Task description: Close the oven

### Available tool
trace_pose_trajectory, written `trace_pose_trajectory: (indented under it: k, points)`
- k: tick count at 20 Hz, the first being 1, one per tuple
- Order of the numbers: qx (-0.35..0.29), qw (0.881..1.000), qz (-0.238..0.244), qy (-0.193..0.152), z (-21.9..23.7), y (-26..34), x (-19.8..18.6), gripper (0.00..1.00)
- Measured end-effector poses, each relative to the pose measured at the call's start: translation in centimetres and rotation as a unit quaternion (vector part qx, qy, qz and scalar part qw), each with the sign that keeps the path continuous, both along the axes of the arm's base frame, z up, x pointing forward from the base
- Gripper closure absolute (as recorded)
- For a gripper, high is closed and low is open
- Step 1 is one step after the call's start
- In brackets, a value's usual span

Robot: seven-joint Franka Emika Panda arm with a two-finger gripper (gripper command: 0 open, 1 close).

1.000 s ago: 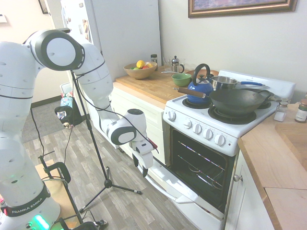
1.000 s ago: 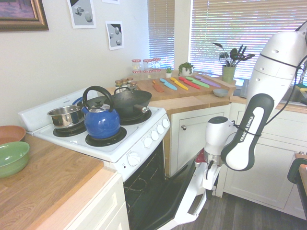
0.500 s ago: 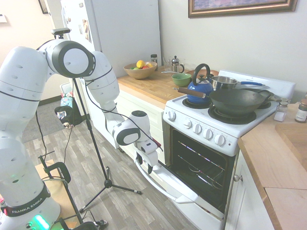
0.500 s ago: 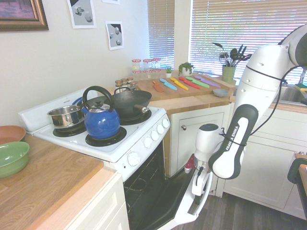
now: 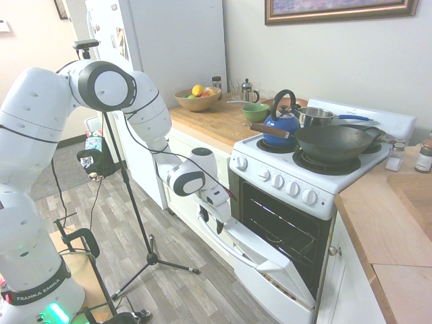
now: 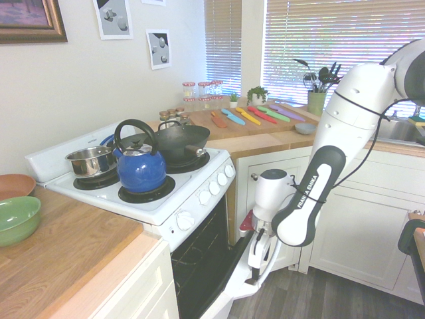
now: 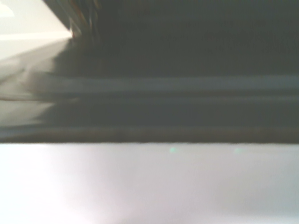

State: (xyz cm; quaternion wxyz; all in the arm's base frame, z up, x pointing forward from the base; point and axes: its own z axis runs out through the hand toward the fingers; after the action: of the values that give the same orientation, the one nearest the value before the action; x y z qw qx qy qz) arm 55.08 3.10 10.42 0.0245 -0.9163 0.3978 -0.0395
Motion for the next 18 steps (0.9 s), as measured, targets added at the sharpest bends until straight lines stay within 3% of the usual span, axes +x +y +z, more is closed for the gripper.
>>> trace_pose_trajectory:
  k: [13, 18]
  points:
    - [-0.019, 0.999, -0.005, -0.030, 5.0, 4.1, 10.2, 0.00]
    - [-0.023, 0.998, 0.000, -0.053, 6.7, 4.4, 11.6, 0.00]
